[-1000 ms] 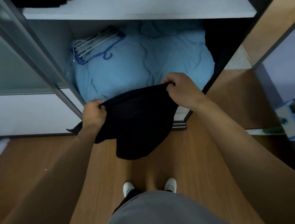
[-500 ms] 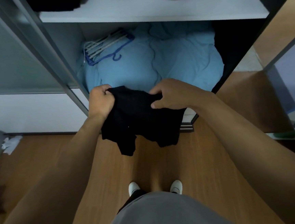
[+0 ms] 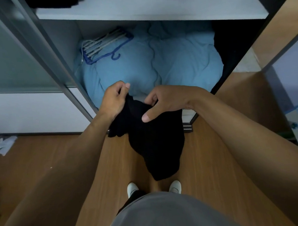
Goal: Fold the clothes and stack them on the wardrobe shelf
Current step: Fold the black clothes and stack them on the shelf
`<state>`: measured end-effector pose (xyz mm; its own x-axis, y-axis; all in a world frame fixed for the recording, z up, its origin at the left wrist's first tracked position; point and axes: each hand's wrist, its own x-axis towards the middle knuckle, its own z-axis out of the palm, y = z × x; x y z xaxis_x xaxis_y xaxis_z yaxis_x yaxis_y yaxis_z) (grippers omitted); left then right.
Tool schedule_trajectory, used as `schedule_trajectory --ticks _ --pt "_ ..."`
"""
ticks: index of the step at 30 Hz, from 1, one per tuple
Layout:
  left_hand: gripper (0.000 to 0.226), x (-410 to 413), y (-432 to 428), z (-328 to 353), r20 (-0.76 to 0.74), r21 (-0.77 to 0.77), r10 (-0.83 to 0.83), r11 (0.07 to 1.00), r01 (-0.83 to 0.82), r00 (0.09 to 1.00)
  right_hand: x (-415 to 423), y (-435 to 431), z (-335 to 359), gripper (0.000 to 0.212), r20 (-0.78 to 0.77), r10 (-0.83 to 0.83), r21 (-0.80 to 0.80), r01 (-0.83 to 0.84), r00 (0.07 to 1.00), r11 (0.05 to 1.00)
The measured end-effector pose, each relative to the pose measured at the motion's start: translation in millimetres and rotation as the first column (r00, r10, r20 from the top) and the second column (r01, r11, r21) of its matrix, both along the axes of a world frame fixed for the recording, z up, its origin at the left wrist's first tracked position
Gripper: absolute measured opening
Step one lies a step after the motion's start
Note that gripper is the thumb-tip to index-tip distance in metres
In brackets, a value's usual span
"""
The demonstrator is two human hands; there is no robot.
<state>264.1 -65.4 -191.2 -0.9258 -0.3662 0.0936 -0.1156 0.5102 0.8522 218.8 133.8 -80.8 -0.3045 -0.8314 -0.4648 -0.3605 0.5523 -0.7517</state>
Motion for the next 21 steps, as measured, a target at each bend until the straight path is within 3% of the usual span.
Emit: schedule_trajectory --ticks 4,6,9,11,13,16,18,21 --pt "0.039 -0.1 -3.4 -5.2 0.026 0.018 0.021 1.000 -0.021 0.999 2.7 -0.1 -12.1 0.015 -0.080 0.086 0.126 -0.075 0.993 0.989" --pt "0.038 4.4 -6.9 -7.9 0.071 0.056 -0.014 0.998 0.010 0.997 0.8 1.2 -18.0 0.021 -0.155 0.089 0.160 -0.064 0.984 0.985" --pt "0.019 14.2 -17.8 -8.6 0.122 0.199 -0.109 0.976 0.084 0.986 -7.6 9.4 -21.6 0.025 -0.244 -0.057 0.142 0.094 0.968 0.985" --pt "0.022 22.1 -25.2 -8.8 0.169 0.231 -0.182 0.963 0.141 0.969 -14.9 17.3 -22.5 0.020 -0.257 -0.189 0.095 0.220 0.948 0.971" --pt "0.022 26.0 -27.4 -11.8 0.199 0.083 -0.246 0.969 0.234 0.949 -19.9 23.5 -22.4 0.019 -0.247 -0.219 0.113 0.252 0.944 0.961" --pt "0.020 20.0 -20.3 -15.4 0.160 -0.188 -0.227 0.948 0.255 0.961 -17.8 23.4 -23.0 0.008 -0.229 -0.045 0.251 0.104 0.972 0.962" --pt "0.024 13.8 -14.2 -14.0 0.110 -0.208 -0.217 0.949 0.235 0.970 -12.6 17.7 -22.8 0.020 -0.217 0.001 0.257 0.056 0.976 0.965" --pt "0.023 7.5 -6.4 -17.7 0.079 -0.192 -0.178 0.963 0.190 0.981 -6.4 10.4 -21.7 0.016 -0.230 -0.006 0.189 0.051 0.973 0.981"
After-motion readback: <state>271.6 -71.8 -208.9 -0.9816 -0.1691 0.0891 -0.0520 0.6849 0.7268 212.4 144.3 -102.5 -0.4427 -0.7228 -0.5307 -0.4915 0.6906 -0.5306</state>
